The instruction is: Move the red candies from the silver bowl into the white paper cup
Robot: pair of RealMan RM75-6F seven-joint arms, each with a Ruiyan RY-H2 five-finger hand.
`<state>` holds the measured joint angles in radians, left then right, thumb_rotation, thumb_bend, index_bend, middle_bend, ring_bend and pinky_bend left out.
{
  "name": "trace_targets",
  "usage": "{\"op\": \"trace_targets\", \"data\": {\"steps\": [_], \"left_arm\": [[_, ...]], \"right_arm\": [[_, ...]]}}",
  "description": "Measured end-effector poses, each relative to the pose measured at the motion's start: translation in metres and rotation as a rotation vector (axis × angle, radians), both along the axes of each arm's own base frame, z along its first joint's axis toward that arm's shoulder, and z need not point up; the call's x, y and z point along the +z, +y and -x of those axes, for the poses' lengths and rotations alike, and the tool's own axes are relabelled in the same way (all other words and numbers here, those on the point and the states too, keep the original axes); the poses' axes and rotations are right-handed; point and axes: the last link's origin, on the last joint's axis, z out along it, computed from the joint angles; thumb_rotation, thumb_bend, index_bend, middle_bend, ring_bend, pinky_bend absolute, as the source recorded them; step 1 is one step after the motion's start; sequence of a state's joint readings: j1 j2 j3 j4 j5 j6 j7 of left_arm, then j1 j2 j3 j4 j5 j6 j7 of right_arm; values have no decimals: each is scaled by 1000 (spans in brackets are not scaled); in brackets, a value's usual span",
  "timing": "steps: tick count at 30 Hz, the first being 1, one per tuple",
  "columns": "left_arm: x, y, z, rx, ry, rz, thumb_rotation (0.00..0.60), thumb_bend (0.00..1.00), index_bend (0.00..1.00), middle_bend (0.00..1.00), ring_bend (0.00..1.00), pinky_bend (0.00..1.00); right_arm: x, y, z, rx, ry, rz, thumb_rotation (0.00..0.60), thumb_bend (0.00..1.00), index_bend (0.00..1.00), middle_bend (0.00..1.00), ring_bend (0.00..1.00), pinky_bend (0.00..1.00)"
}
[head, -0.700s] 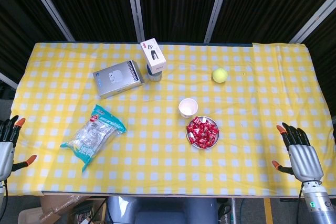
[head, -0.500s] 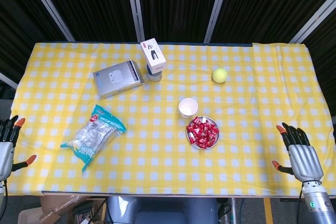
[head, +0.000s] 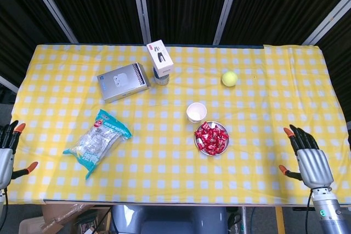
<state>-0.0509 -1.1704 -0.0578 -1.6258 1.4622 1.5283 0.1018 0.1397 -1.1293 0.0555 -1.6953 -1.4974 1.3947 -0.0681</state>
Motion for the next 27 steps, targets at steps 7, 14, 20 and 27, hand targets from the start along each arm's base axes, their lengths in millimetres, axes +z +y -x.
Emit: {"op": "trace_targets", "data": {"steps": [7, 14, 20, 27], "left_arm": [[0, 0, -1, -4, -5, 7, 600, 38, 0, 0, 0, 0], [0, 0, -1, -4, -17, 21, 600, 38, 0, 0, 0, 0], [1, 0, 1, 3, -30, 35, 600, 38, 0, 0, 0, 0], [3, 2, 4, 16, -48, 42, 600, 39, 0, 0, 0, 0]], "right_arm": [[-16, -19, -39, 133, 3, 8, 600, 223, 23, 37, 436, 663], [-47, -42, -77, 176, 22, -68, 600, 221, 75, 152, 616, 763], [-81, -55, -106, 159, 42, -170, 600, 220, 175, 252, 635, 779], [-131, -66, -140, 147, 36, -267, 600, 220, 196, 276, 641, 785]]}}
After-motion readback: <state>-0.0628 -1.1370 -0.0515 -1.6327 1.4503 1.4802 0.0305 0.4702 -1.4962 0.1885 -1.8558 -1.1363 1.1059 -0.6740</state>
